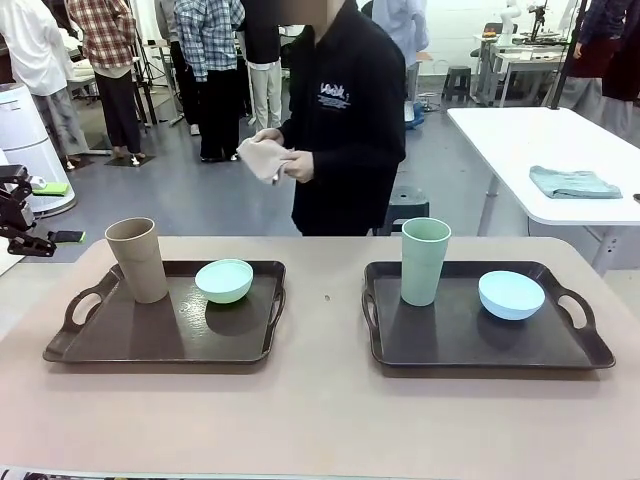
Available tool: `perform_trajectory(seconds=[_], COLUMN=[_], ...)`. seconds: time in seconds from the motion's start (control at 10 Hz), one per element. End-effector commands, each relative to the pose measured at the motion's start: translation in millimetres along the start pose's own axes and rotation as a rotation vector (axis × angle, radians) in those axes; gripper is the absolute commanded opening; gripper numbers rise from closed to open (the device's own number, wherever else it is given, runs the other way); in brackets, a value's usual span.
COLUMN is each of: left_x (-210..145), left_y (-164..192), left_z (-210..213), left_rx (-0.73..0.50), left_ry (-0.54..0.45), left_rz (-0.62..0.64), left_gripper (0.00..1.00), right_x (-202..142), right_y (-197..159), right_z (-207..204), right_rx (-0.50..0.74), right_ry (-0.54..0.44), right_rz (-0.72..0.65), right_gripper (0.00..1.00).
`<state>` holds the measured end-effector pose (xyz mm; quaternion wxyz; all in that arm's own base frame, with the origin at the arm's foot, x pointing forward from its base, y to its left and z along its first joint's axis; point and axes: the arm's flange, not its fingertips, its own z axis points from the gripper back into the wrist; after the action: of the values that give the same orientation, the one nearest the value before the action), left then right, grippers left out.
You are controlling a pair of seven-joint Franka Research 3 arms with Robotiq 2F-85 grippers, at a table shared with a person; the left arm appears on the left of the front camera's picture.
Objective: Set up a tray with a mat and arrange the tableware.
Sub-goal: Pick up the Picnic Bowl and Reusable plastic cup from the Handle tray in front of the human's position and hold them in the air.
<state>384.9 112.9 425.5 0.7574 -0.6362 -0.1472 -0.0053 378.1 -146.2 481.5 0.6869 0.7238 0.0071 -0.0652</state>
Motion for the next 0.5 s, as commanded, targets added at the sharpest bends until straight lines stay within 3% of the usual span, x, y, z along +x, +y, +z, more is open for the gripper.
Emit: perform_trajectory(seconds=[0.0,0.4], left_x=[1.2,1.2], left_y=[-2.0,-2.0], left_z=[1.6,1.6], left_rx=[-0.007,-0.007], left_ry=[-0.022,-0.022], left_rz=[-0.006,-0.006], left_gripper=[1.00,1.00], right_x=[-4.8,-4.8], right_y=[-3.8,-3.8], right_z=[-1.6,-1.6], right_rx=[0.008,0.008], right_ry=[0.003,0.003], right_rz=[0.015,0.015], right_gripper=[1.00,1.00])
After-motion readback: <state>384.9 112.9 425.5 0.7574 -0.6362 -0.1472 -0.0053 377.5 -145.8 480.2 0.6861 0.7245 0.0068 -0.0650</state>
